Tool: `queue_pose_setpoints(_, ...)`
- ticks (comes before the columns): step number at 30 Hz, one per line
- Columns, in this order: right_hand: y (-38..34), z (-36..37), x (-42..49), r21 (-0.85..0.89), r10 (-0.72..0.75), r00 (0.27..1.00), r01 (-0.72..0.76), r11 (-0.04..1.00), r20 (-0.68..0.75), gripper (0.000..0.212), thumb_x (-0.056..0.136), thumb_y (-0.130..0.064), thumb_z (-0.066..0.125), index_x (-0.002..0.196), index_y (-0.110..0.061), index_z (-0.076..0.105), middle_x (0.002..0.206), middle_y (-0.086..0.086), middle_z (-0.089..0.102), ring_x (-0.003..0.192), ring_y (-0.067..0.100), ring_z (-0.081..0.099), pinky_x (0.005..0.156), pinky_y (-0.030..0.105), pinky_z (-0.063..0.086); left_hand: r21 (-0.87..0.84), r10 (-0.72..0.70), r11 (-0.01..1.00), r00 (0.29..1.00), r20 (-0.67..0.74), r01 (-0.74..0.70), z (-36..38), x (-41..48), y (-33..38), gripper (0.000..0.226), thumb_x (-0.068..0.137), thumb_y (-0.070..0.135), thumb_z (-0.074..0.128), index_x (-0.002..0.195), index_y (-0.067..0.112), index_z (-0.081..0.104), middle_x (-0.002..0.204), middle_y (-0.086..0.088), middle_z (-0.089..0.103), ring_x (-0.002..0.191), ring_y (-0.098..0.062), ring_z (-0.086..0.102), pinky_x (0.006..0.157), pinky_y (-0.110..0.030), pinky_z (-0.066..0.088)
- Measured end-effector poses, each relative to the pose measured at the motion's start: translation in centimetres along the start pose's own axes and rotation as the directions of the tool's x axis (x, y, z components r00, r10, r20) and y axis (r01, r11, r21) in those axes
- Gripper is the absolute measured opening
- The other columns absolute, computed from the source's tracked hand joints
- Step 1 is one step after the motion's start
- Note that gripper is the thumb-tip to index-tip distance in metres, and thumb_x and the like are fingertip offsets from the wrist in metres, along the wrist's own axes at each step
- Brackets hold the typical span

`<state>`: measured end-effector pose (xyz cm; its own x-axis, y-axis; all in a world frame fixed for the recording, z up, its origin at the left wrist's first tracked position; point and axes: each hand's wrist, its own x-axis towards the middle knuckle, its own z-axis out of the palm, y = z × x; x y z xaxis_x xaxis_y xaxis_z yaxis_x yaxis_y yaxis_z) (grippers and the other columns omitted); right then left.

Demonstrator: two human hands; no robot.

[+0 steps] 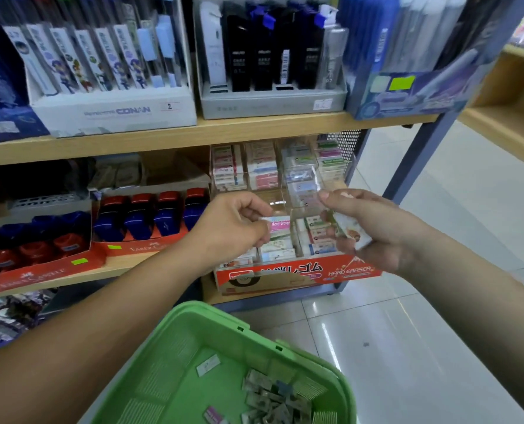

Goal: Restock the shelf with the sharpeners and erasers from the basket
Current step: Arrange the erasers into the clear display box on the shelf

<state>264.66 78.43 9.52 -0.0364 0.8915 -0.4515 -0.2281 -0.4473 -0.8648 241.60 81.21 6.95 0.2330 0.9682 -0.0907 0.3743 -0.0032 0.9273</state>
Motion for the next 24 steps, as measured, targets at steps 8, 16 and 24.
queue_pose_setpoints(8, -0.4, -4.2, -1.5, -0.160, -0.232, 0.866, 0.179, 0.971, -0.443, 0.034, 0.089, -0.032, 0.082, 0.112, -0.016, 0.062, 0.090, 0.003, 0.075, 0.060, 0.015, 0.076, 0.049, 0.034, 0.060, 0.121, 0.195, 0.973, 0.980, 0.037, -0.198, 6.2, 3.1, 2.9, 0.012, 0.085, 0.005, 0.082, 0.096, 0.011, 0.078, 0.086, 0.003, 0.072, 0.069, 0.004, 0.062, 0.066, -0.011, 0.052)
queue_pose_setpoints(16, 0.8, -6.9, -1.7, -0.163, -0.272, 0.839, 0.221, 0.962, -0.470, 0.034, 0.092, -0.029, 0.080, 0.116, -0.012, 0.062, 0.099, 0.008, 0.071, 0.054, 0.009, 0.072, 0.042, 0.023, 0.049, 0.304, 0.220, 0.922, 0.971, 0.097, -0.239, 11.7, 6.5, 3.6, 0.010, 0.086, 0.008, 0.079, 0.095, 0.014, 0.080, 0.085, 0.010, 0.072, 0.073, 0.002, 0.066, 0.073, -0.020, 0.058)
queue_pose_setpoints(24, 0.9, -7.1, -1.5, 0.047, -0.117, 0.945, 0.137, 0.989, -0.305, 0.042, 0.090, -0.049, 0.076, 0.116, -0.019, 0.062, 0.087, 0.004, 0.080, 0.074, 0.024, 0.080, 0.068, 0.042, 0.065, 0.697, 0.209, 0.634, 0.942, 0.261, -0.334, 12.8, 6.3, 3.6, 0.017, 0.097, 0.030, 0.062, 0.099, 0.029, 0.079, 0.096, 0.009, 0.071, 0.090, -0.016, 0.065, 0.081, -0.040, 0.059)
